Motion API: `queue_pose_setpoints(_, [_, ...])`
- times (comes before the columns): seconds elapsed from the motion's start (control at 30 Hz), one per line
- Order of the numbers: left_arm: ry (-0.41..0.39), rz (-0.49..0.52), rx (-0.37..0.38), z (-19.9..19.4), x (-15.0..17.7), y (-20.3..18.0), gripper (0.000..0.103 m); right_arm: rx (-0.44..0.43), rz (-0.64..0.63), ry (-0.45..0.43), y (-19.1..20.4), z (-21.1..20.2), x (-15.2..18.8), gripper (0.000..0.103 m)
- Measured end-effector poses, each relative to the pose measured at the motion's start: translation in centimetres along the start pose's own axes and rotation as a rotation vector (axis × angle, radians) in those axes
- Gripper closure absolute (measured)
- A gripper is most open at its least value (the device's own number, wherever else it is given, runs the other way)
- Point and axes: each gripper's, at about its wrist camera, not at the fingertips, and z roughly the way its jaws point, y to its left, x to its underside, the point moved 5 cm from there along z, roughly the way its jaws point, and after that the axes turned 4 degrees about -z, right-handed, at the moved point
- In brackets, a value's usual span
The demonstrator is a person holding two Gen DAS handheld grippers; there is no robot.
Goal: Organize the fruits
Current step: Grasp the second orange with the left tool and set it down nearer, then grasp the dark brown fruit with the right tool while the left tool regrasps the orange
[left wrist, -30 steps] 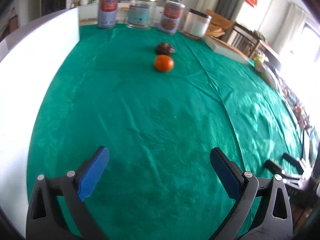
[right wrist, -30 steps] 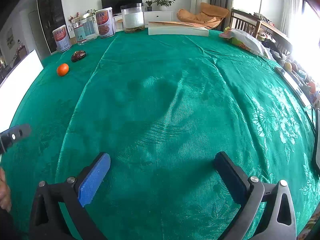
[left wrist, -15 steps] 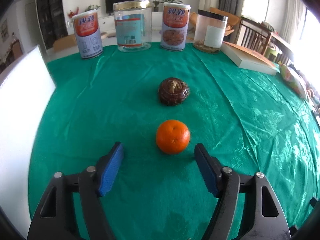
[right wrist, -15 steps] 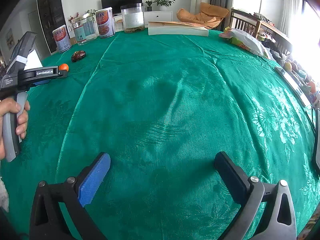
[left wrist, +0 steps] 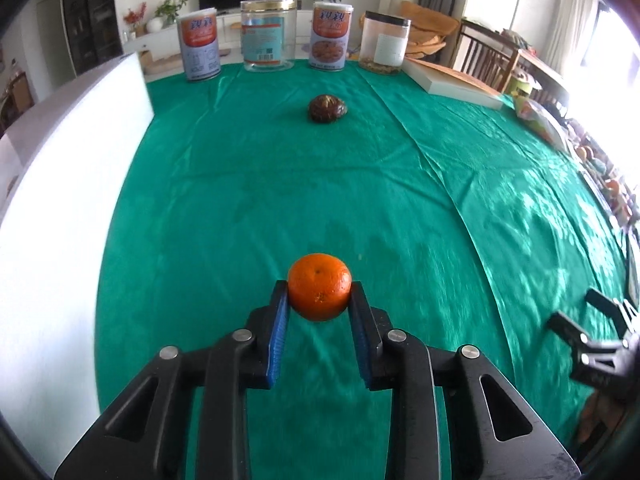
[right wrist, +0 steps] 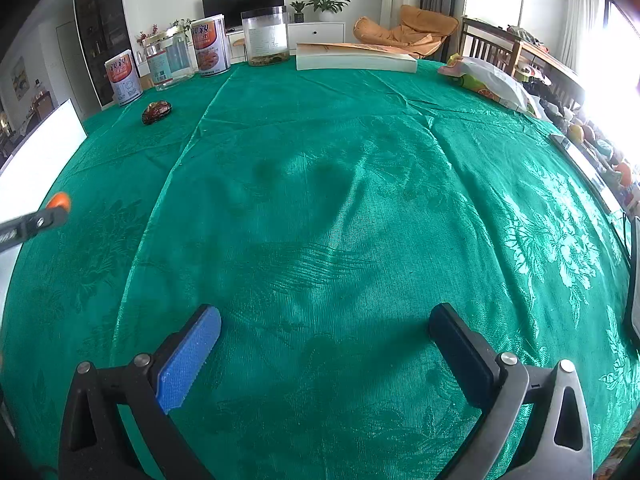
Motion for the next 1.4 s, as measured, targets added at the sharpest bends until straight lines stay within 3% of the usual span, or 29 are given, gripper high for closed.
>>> queue_pose_setpoints(0.17, [0.008, 0.037, -0.062, -0.5, 3.2, 0.8, 0.067, 0.0, 0.0, 0.0, 0.0, 0.0, 0.0, 0.0])
queue_pose_setpoints(0.23, [-0.013, 0.032, -0.068, -0.5, 3.5, 1.1, 0.047, 0.0, 0.0, 0.0, 0.0, 0.0, 0.0, 0.0])
queue_pose_setpoints(0.27, [-0.016, 0.029, -0.079, -0.4, 3.6, 1.3, 0.029, 0.0, 0.0, 0.0, 0.0, 0.0, 0.0, 0.0])
queue_pose_setpoints(0.3, [-0.02, 0.026, -0.091, -0.3, 3.7, 1.5, 0.019, 0.0, 0.0, 0.001, 0.0, 0.0, 0.0, 0.0])
queue_pose_setpoints(0.4, [-0.038, 0.019, -0.11, 0.0, 4.2, 2.2, 0.005, 0.0, 0.001, 0.001, 0.0, 0.0, 0.0, 0.0])
queue_pose_setpoints(0.73, [-0.037, -0.021, -0.117, -0.1, 4.5, 3.0, 0.0, -0.003, -0.012, 0.007, 0.2, 0.1, 0.0, 0.0])
queue_pose_setpoints(0.8, [-0.037, -0.022, -0.116, -0.1, 4.5, 3.0, 0.0, -0.028, -0.038, 0.064, 0.5, 0.6, -0.8, 0.0])
queue_pose_setpoints(0.87, [-0.037, -0.023, -0.115, 0.0, 4.4, 2.9, 0.0, -0.075, -0.055, 0.079, 2.1, 1.3, -3.0, 0.0])
queue_pose_setpoints(1.03, [-0.037, -0.025, -0.117, 0.0, 4.4, 2.9, 0.0, -0.292, -0.185, -0.048, 10.2, 3.6, -12.1, 0.0])
queue_pose_setpoints(1.17, [-0.037, -0.025, -0.117, 0.0, 4.4, 2.9, 0.0, -0.339, -0.283, -0.093, 16.3, 7.8, -18.0, 0.011])
queue_pose_setpoints(1.33, [-0.037, -0.025, -0.116, 0.0, 4.4, 3.0, 0.0, -0.327, -0.272, 0.009, 20.5, 13.2, -21.7, 0.022])
queue_pose_setpoints(1.37, [-0.037, -0.024, -0.117, 0.0, 4.4, 3.0, 0.0, -0.317, -0.257, 0.029, 20.6, 14.0, -22.0, 0.028])
queue_pose_setpoints(1.4, [-0.037, -0.024, -0.117, 0.0, 4.4, 3.0, 0.0, -0.292, -0.259, 0.004, 20.7, 13.9, -22.3, 0.04])
